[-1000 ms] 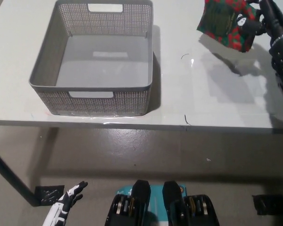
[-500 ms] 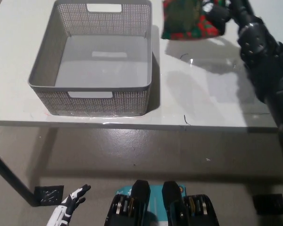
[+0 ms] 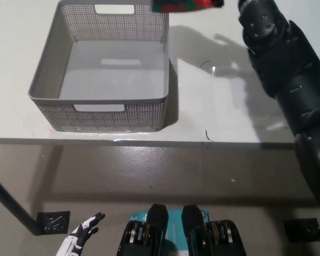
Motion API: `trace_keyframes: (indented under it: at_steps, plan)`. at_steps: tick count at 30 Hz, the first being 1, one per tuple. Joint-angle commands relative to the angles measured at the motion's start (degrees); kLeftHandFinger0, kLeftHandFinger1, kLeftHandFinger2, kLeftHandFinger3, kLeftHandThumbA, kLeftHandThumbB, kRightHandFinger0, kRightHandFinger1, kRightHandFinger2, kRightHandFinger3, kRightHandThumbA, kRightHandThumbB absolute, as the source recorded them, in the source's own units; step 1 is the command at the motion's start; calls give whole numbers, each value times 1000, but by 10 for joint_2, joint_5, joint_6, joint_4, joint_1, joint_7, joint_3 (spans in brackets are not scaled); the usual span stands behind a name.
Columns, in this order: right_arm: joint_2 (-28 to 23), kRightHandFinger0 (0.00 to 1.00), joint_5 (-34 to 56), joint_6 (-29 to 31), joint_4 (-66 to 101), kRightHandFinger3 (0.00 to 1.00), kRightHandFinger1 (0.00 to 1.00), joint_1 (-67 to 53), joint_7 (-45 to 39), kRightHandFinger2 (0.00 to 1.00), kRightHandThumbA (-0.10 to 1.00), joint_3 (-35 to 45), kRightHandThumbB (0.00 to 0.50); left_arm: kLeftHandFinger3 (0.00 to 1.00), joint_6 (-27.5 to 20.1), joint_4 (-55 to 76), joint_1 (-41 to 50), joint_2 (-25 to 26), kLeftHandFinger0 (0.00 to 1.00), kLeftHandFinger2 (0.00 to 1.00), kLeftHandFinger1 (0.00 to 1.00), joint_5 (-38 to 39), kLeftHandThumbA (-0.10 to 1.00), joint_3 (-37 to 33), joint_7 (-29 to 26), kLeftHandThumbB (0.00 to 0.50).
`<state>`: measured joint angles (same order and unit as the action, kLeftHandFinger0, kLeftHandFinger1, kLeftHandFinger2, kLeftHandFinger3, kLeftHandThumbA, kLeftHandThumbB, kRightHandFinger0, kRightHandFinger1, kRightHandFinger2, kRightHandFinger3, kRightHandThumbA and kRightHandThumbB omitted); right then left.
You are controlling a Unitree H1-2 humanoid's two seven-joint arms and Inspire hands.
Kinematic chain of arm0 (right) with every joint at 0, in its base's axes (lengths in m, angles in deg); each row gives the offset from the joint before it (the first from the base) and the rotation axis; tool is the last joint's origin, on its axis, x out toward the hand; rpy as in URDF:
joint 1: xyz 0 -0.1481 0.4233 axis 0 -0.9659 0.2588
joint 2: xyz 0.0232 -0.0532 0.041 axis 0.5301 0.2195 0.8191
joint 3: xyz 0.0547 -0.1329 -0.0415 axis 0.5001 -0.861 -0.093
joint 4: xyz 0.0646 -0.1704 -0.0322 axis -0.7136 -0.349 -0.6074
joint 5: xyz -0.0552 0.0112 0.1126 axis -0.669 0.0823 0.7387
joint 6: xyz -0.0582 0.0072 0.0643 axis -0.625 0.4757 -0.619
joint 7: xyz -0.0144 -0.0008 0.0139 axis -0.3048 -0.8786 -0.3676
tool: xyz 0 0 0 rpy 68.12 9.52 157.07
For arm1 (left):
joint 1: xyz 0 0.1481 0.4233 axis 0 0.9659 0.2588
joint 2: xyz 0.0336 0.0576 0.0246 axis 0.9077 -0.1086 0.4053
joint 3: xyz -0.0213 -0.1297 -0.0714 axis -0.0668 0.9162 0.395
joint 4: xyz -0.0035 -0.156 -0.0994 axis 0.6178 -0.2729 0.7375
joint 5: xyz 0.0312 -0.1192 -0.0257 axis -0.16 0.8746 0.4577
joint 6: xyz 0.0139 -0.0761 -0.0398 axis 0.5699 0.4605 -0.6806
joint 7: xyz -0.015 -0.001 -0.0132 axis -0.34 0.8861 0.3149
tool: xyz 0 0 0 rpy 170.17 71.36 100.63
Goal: Use the right hand to pick up a bag of coffee beans on the right hand side and place it into a container on the left hand side
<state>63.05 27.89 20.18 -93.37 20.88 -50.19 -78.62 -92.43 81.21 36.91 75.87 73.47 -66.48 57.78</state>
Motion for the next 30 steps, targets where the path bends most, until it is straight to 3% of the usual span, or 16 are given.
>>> trace_keyframes:
  at_steps: [1,4,7,8,10,12,13,14,15,16,17,18,19,20,26,30]
  plan:
    - [2,0,11,-19,67,892,383,80,8,754,-100,1,120,1000,-3,11,10,11,1000,1000,1000,-4,1000,-3,9,339]
    - [4,0,5,-22,101,884,305,73,5,714,-100,-4,124,1000,-2,11,13,7,1000,1000,1000,-16,1000,-6,4,358]
    - [5,0,9,-39,128,886,306,66,-3,725,-100,-3,117,1000,1,13,10,7,1000,1000,1000,-19,1000,-9,8,362]
    - [5,0,7,-41,136,862,202,63,-3,606,-100,-4,119,1000,2,14,9,7,1000,1000,1000,-23,1000,-11,7,359]
    - [9,0,7,-46,144,878,105,58,-3,513,-100,-6,122,1000,5,16,8,7,1000,1000,1000,-28,1000,-13,7,369]
    - [14,0,7,-39,142,879,192,52,-4,673,-100,-10,118,1000,4,15,7,7,1000,1000,1000,-25,1000,-15,9,359]
    - [18,0,7,-39,140,852,234,47,-10,717,-100,-14,136,1000,4,15,6,7,1000,1000,1000,-25,1000,-16,9,359]
    - [20,5,1,-48,140,690,246,44,-10,621,-100,-19,178,1000,0,13,5,8,1000,1000,1000,-27,1000,-18,9,349]
    - [19,1,1,-50,143,618,217,42,-10,566,-100,-20,182,1000,0,14,5,8,1000,1000,1000,-27,1000,-19,10,348]
    - [13,485,1,-82,150,1000,745,38,-64,1000,305,-35,308,1000,5,16,3,7,1000,1000,1000,-27,1000,-20,10,352]
    - [5,898,12,-102,154,1000,1000,35,-120,1000,536,-45,395,1000,7,15,1,7,1000,1000,1000,-26,1000,-21,10,357]
    - [-1,1000,14,-114,159,1000,1000,32,-150,1000,674,-54,427,1000,8,15,1,7,1000,1000,1000,-26,1000,-21,11,360]
    - [-9,1000,9,-121,159,1000,1000,31,-174,1000,759,-64,463,1000,8,14,-1,8,1000,1000,1000,-27,1000,-22,12,363]
    - [-14,1000,7,-125,160,1000,1000,29,-183,1000,774,-70,477,1000,8,13,-3,9,1000,1000,1000,-28,1000,-23,12,363]
    - [-55,1000,13,-145,191,1000,1000,-3,-217,1000,968,-78,469,1000,35,16,-14,14,1000,1000,1000,-26,1000,-29,20,453]
    - [-87,1000,13,-163,223,1000,1000,-29,-233,1000,1000,-77,447,1000,27,8,-26,14,1000,1000,1000,-30,1000,-37,23,428]
